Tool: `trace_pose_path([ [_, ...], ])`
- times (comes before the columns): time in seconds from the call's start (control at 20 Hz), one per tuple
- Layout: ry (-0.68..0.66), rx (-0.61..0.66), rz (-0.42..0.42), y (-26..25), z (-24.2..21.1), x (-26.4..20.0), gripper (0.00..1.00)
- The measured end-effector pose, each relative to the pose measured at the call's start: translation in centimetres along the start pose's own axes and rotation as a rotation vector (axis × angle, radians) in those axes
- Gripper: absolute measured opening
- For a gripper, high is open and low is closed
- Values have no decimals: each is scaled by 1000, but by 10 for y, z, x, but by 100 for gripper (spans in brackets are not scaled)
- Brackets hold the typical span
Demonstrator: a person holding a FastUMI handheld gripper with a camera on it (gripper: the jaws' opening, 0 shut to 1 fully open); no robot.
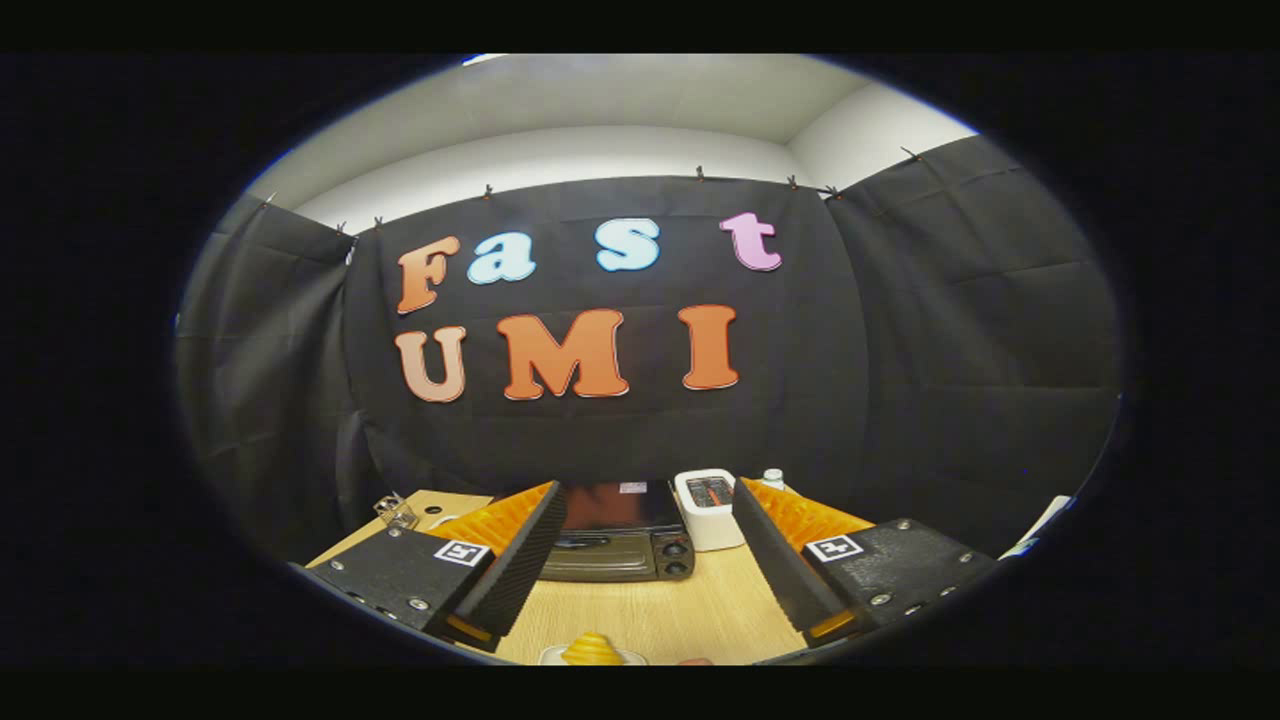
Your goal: Open the toaster oven, put the food inside, and close the toaster oven door.
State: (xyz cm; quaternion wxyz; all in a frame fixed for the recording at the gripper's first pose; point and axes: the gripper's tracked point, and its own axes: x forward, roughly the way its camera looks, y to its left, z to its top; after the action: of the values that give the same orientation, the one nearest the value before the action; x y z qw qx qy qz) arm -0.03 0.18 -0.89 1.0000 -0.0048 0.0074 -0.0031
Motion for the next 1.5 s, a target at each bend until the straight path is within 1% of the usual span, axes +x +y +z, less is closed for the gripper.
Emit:
trace_pose_path([
  [0.15,26,-6,6,8,-11,1,99],
  [0.45,97,-14,1,30,-49,3,99],
  [0.65,111,-21,3,49,-59,16,99],
  [0.8,130,-25,3,64,-70,40,99],
  [1.0,164,-33,32,92,-87,79,99],
  [1.1,167,-44,10,93,-93,102,99],
  [1.2,186,-25,18,104,-104,121,99],
  [1.3,223,-25,32,115,-118,138,99],
  [1.5,294,-84,40,124,-155,167,99],
])
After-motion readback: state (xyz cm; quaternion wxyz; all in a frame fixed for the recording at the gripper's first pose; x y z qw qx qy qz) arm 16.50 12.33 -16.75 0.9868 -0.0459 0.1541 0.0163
